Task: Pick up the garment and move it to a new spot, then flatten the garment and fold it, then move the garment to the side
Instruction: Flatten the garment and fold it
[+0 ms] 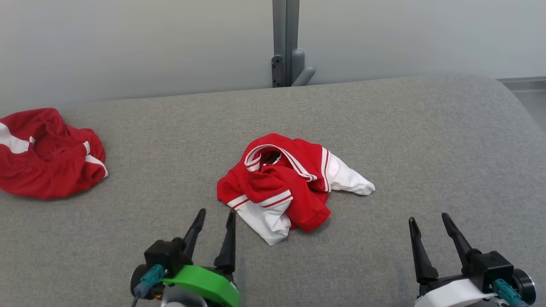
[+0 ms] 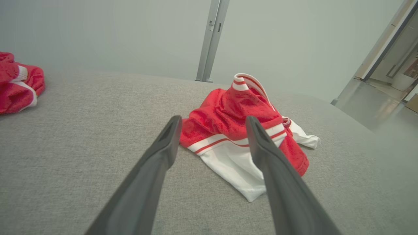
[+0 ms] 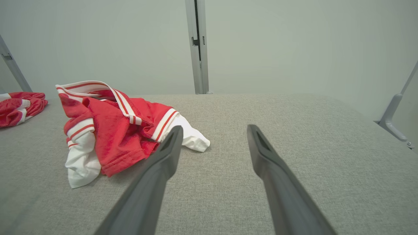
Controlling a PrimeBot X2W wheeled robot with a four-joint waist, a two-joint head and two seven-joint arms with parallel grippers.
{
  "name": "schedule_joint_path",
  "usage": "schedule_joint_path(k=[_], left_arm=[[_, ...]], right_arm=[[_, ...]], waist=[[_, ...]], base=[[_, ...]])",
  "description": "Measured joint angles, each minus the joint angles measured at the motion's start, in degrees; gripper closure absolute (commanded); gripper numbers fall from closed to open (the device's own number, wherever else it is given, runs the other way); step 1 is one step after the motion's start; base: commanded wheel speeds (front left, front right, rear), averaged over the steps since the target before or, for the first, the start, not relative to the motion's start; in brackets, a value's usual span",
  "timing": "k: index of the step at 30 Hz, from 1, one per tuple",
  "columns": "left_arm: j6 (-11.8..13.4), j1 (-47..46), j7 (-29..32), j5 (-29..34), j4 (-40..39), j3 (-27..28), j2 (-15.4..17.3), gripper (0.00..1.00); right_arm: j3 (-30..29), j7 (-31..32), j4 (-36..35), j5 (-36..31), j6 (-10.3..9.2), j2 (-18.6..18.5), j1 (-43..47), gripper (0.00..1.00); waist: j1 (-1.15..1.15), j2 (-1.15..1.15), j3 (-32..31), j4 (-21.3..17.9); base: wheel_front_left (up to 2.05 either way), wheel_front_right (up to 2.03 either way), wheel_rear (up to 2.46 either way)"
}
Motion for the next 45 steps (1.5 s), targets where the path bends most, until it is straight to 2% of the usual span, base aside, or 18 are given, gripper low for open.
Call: schedule_joint_path(k=[4,8,14,19,20,21,22,23,32,35,40,45], left_arm=[[0.6,-4.8,0.0,-5.5,2.9,-6.4,-0.1,0.0],[2.5,-10.3,0.0,-8.4,7.0,-10.3,-0.1,0.0],[6.1,-17.1,0.0,-12.8,13.8,-11.3,-0.1,0.0],[7.0,-21.2,0.0,-15.6,19.3,-11.5,-0.1,0.0],[7.3,-21.8,0.0,-15.8,20.4,-11.5,-0.1,0.11],[7.8,-22.7,0.0,-16.4,21.8,-11.3,-0.1,0.61],[8.0,-23.1,0.0,-16.8,22.0,-11.3,-0.1,0.78],[8.3,-23.3,0.0,-17.1,22.0,-11.2,-0.1,1.0],[8.5,-23.8,0.0,-19.1,14.6,-11.2,-0.1,1.0],[10.0,-24.0,0.0,-19.0,12.6,-9.8,-0.2,1.0],[12.0,-23.6,0.0,-15.9,12.2,-1.4,0.7,1.0],[12.4,-20.2,0.0,-14.5,13.4,7.0,3.3,1.0]], right_arm=[[0.3,0.0,0.3,0.0,0.0,0.0,-0.4,0.0],[0.7,0.0,0.4,0.0,0.0,0.0,-0.6,0.0],[1.0,0.0,0.5,0.0,0.0,0.0,-1.7,0.0],[0.9,0.0,0.4,0.0,0.0,0.0,-2.5,0.0],[1.0,0.0,0.4,0.0,0.0,0.0,-2.5,0.0],[0.9,0.0,0.4,0.0,0.0,0.0,-2.6,0.0],[0.8,0.0,0.4,0.0,0.0,0.0,-2.6,0.0],[0.7,0.0,0.4,0.1,0.0,0.0,-2.6,0.0],[0.5,0.0,0.4,0.4,0.0,0.0,-2.8,0.0],[0.5,0.0,0.4,0.4,0.0,0.0,-2.8,0.0],[0.0,0.0,0.3,0.5,0.0,0.0,-2.8,0.0],[-0.2,0.0,0.3,0.7,0.0,0.0,-2.7,0.0]], waist=[[0.0,0.0,0.4,-1.0],[0.0,0.0,1.0,-2.4],[0.0,0.0,2.4,-4.8],[0.0,0.0,4.0,-6.7],[0.0,0.0,4.2,-7.1],[0.0,0.0,4.7,-7.7],[0.0,0.0,5.0,-8.0],[0.0,0.0,5.2,-8.3],[0.0,0.0,5.5,-8.6],[0.0,0.0,5.3,-8.3],[0.0,0.0,5.1,-7.5],[0.0,0.0,5.1,-6.4]], base=[[0.0,0.0,0.0],[0.0,0.0,0.0],[0.0,0.0,0.0],[0.0,0.0,0.0],[0.0,0.0,0.0],[0.0,0.0,0.0],[0.0,0.0,0.0],[0.0,0.0,0.0],[0.0,0.0,0.0],[0.0,0.0,0.0],[0.0,0.0,0.0],[0.0,0.0,0.0]])
